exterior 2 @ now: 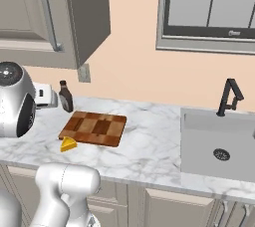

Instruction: Retrieve the reheated potato from the microwave, then place the potato, cheese, and condiment on the cutting board.

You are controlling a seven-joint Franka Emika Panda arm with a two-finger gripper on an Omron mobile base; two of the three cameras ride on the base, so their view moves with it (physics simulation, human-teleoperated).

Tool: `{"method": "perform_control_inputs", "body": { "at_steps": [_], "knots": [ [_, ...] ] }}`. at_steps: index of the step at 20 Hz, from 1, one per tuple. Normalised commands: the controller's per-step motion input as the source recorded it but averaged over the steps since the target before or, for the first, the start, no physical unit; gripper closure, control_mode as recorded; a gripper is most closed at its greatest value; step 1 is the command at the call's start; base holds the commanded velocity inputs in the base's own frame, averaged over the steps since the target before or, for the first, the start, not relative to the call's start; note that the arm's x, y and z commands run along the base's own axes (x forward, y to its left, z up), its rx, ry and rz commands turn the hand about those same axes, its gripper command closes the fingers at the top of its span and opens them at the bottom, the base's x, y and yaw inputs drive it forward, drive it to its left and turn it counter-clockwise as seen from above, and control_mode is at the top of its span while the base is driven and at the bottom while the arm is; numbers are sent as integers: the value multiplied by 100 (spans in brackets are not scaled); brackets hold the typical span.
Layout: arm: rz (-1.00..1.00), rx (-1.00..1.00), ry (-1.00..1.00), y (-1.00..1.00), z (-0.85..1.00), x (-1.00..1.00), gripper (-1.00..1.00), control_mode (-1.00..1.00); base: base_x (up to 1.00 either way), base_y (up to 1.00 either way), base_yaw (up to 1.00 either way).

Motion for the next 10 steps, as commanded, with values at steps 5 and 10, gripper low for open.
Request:
{"method": "perform_control_inputs", "body": {
  "at_steps": [5, 10],
  "knots": [
    [0, 0, 0, 0, 0, 0, 100, -100, 0, 0, 0],
    [1, 0, 0, -1, -2, 1, 100, -100, 0, 0, 0]
  ]
}}
